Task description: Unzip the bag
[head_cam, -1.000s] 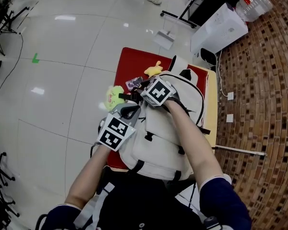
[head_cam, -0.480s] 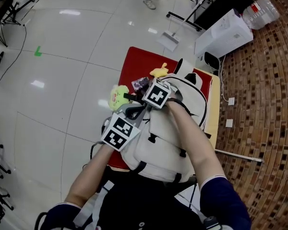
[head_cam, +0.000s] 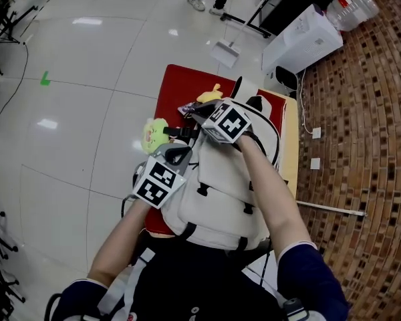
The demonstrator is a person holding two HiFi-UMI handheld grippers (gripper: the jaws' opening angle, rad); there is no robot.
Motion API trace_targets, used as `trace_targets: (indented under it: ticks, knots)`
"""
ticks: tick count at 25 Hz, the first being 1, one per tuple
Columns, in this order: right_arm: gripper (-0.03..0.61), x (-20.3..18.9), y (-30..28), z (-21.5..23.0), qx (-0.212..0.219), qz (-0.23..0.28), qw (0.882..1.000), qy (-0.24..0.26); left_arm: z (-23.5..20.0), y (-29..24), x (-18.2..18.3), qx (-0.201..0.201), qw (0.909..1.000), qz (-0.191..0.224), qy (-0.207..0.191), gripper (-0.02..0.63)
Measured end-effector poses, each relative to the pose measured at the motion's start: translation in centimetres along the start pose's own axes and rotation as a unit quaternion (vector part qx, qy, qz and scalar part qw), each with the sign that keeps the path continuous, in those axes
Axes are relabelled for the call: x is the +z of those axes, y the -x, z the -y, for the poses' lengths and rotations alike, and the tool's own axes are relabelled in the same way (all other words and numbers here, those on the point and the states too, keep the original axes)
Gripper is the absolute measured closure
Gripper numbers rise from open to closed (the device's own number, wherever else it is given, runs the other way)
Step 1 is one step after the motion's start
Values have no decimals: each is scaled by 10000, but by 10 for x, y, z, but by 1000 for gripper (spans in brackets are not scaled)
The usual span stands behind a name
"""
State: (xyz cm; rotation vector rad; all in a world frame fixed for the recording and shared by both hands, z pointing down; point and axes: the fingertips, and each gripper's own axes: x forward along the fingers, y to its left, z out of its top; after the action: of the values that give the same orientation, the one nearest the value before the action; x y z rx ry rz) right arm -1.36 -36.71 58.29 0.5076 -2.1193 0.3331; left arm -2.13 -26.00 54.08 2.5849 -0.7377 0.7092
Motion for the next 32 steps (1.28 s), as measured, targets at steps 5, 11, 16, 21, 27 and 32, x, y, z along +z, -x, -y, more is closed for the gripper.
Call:
trace_targets:
  ticks: [5, 11, 16, 21, 27, 32]
  knots:
    - [540, 0, 7, 18, -128, 155, 9997, -159, 1, -1, -2, 20, 10000, -54, -74, 611]
    - [537, -1, 19, 44, -341, 338, 9984, -314, 0, -3, -3, 169, 9997, -123, -137, 612]
    - [535, -4, 25, 57, -413, 487, 9966, -528, 2, -2, -7, 271, 9992, -218, -183, 612]
    - [532, -9, 30, 71, -362, 587, 9948, -755, 3, -5, -13, 304, 9987, -308, -264, 612]
    - [532, -12, 38, 87, -428, 678, 9921, -968, 4, -5, -11, 383, 9981, -344, -351, 612]
    - [531, -19, 49, 104, -554, 784, 9875, -1250, 7, -4, -13, 444, 9970, -385, -497, 612]
